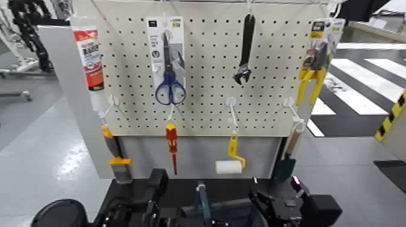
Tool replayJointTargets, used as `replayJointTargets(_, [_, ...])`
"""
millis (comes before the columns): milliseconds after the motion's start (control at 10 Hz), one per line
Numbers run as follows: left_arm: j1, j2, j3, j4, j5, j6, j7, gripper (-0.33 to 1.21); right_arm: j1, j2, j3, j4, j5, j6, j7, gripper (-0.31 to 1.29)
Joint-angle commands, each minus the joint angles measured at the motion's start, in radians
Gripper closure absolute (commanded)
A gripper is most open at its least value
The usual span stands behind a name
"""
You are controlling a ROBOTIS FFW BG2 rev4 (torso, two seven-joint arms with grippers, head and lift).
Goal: Place the crate on the table.
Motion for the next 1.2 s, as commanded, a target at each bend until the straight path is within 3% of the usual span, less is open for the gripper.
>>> replayJointTargets(100, [-0.015,0.002,-0.013,0.007,0.001,0.0,-0.002,1.18,-0.002,0.0,0.003,0.005,0.0,-0.005,0.0,0.14])
replayJointTargets(700, [-0.041,-0.005,-0.001,0.057,-0.01,0.008,-0.006,1.18,-0.002,0.0,0.005,0.011,0.0,-0.013,0.0,0.14])
replayJointTargets(900, [-0.075,0.008,-0.011,0.088,-0.022,0.017,-0.014,1.18,-0.005,0.0,0.008,0.014,-0.002,-0.017,0.0,0.14])
replayJointTargets(1100, [-0.124,0.025,-0.051,0.116,-0.116,0.011,-0.123,1.18,-0.006,0.0,0.009,0.018,-0.002,-0.023,0.0,0.14])
replayJointTargets(1200, [-0.156,0.029,-0.082,0.129,-0.205,-0.012,-0.23,1.18,-0.006,0.0,0.011,0.02,-0.002,-0.026,0.0,0.14])
